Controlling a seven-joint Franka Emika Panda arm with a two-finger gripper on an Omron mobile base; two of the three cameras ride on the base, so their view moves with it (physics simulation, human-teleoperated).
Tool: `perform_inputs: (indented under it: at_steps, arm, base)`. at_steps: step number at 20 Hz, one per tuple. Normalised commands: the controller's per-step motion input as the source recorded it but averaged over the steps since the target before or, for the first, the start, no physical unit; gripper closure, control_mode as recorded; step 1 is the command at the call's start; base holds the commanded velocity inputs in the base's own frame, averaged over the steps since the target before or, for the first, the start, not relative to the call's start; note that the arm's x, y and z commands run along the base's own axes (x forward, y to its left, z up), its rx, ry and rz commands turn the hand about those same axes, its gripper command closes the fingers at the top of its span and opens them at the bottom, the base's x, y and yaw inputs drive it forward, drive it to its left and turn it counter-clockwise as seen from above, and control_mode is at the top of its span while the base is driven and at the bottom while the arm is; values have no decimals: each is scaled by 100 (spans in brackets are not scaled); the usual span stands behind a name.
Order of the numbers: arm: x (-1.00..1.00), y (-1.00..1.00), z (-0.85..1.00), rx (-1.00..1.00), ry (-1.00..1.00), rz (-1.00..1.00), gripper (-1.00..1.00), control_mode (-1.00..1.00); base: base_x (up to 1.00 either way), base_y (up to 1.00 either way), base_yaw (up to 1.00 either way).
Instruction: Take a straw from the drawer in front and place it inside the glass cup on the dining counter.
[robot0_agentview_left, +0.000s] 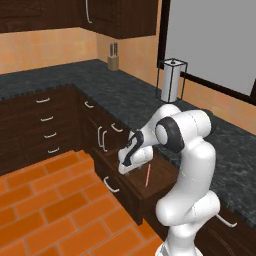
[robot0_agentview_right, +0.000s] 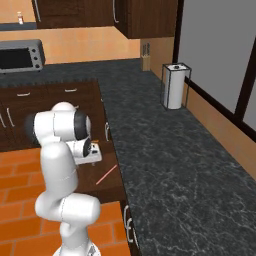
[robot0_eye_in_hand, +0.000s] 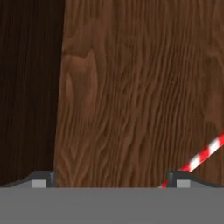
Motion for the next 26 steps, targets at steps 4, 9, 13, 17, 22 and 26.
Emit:
perform_inputs:
  at_steps: [4,9,13,17,22,26]
  arm:
    - [13,34,-39,6,10,0,-100,-100]
    - [-44,82,-23,2,6,0,-100,-100]
    - [-80,91,-1,0,0,-5,-100,-100]
    - [0,-19,27,0,3,-32,-100,-100]
    - [42,-76,18,0,6,-37,-100,-100]
    - [34,-44,-14,-7,2,-26,-100,-100]
  base:
    - [0,0,0]
    - [0,0,0]
    - [0,0,0]
    - [0,0,0]
    - [0,0,0]
    - [0,0,0]
